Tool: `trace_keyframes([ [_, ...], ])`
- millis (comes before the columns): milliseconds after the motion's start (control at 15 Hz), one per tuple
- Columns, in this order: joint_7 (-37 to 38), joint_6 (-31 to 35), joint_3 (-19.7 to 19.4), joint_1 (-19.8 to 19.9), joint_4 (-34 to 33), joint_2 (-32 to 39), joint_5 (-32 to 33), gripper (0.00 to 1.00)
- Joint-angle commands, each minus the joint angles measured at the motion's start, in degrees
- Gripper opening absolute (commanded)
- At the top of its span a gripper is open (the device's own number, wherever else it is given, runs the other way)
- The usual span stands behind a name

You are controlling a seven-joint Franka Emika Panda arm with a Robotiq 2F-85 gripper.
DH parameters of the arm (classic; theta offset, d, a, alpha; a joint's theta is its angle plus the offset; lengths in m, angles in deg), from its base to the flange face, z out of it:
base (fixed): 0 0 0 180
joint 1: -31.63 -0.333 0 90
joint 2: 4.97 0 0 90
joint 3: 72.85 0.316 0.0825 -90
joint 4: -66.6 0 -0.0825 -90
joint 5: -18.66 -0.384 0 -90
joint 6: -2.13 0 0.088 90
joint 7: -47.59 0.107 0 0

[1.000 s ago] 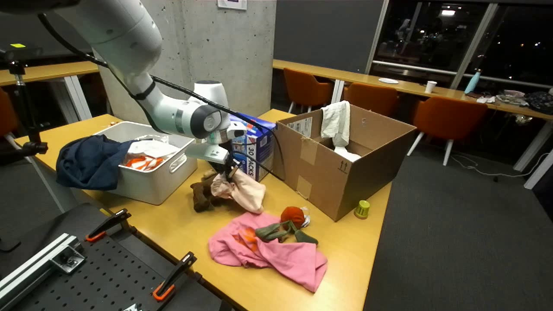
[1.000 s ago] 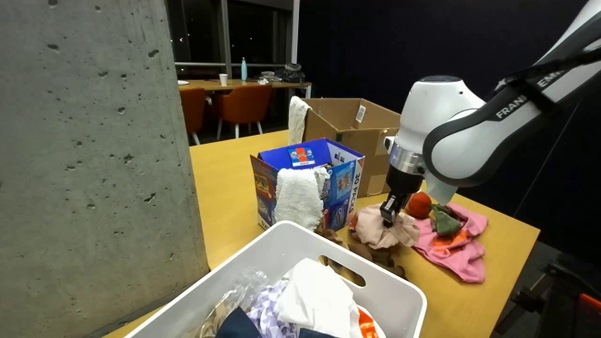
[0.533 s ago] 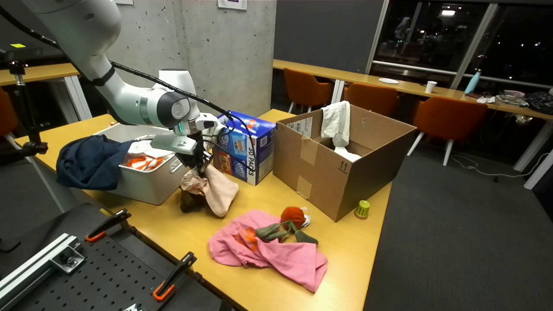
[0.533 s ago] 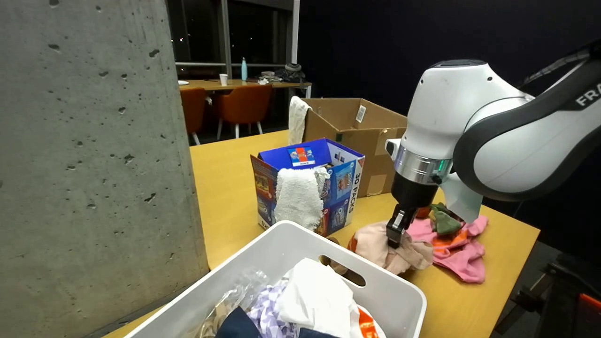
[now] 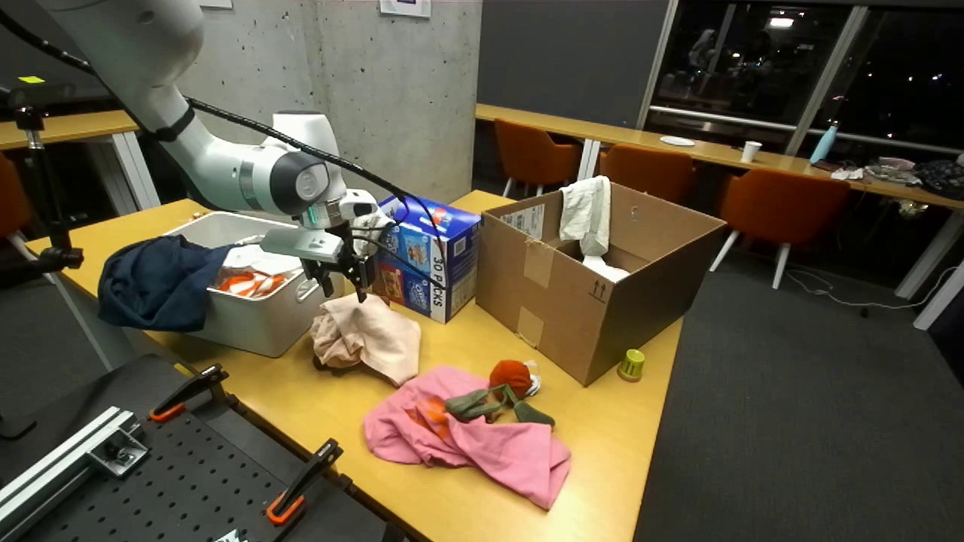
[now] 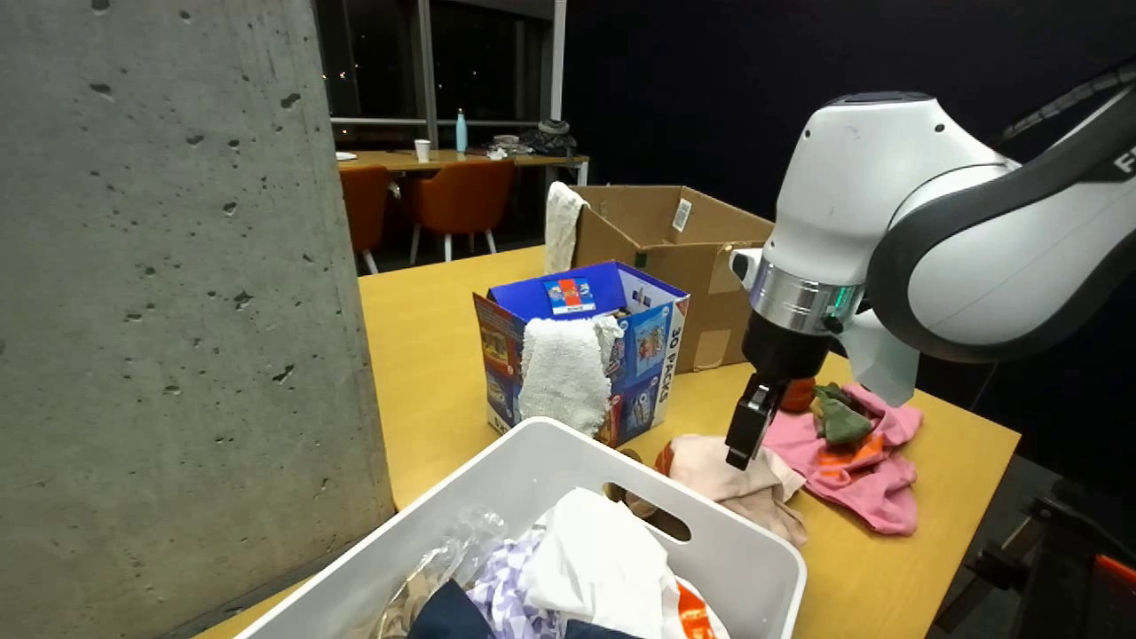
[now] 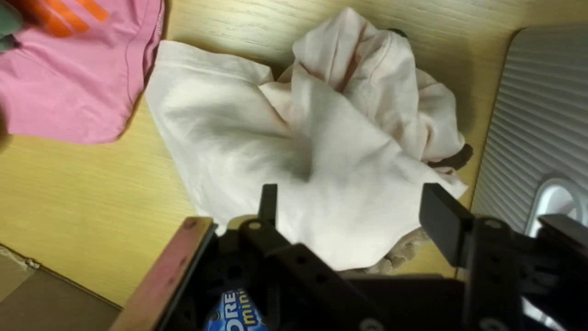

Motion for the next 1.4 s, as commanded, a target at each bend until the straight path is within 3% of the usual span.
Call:
trace_keyframes([
  [0,-4.3,-1.3,1.3,3.7,-1.4,0.2,0.4,1.00],
  [533,-12.4,-1.6,3.9,10.1,-5.3,4.8,-1.1,1.00],
  [1000,-23.9,-3.6,11.5,14.3,-13.0,13.4,-2.5,1.00],
  [1333,-31.2,-9.2,14.8,16.9,-20.9,20.0,-4.1,1.00],
])
